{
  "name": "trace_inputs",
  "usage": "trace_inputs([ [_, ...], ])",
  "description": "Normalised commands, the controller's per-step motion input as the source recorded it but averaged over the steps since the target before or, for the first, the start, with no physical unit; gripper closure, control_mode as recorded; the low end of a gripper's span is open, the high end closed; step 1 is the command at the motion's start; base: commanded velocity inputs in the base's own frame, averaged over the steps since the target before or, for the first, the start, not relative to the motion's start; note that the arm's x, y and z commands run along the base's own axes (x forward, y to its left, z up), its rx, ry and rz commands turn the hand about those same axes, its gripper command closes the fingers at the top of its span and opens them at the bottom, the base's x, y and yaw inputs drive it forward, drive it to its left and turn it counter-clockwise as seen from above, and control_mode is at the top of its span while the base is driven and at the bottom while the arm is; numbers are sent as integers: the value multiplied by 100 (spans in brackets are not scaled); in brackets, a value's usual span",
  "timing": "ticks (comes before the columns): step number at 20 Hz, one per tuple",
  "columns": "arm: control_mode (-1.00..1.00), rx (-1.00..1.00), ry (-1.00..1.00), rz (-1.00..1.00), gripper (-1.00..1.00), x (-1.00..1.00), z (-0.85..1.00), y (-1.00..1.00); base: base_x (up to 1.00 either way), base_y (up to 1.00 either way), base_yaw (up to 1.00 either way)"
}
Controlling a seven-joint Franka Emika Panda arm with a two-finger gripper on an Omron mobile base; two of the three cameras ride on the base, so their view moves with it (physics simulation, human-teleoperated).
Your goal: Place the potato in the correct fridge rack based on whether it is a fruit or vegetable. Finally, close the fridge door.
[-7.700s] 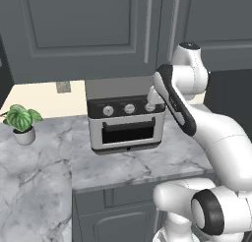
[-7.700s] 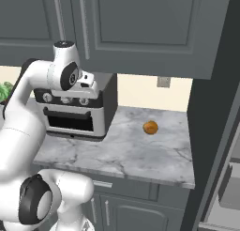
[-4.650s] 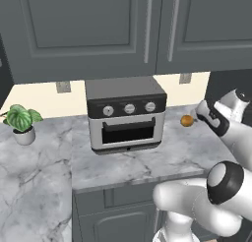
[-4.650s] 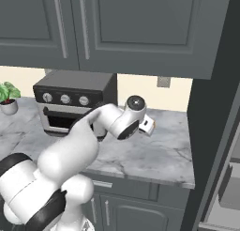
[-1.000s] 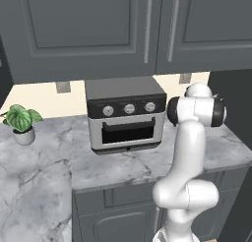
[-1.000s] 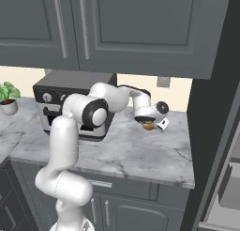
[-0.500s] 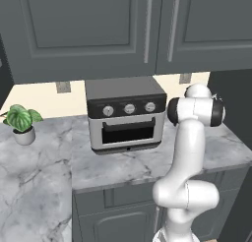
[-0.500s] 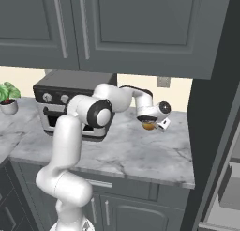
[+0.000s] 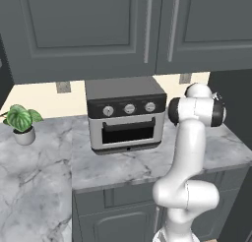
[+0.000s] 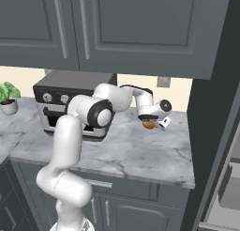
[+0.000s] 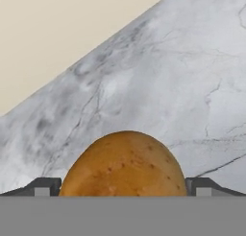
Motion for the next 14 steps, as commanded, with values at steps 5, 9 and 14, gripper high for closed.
trace_inputs([
  [5, -100, -1, 0, 0, 100, -72, 12, 34, 0, 0, 0],
  [9, -100, -9, 0, 0, 100, -100, 52, 35, 0, 0, 0],
  [14, -100, -20, 1, 4, 100, -100, 77, 39, 0, 0, 0],
])
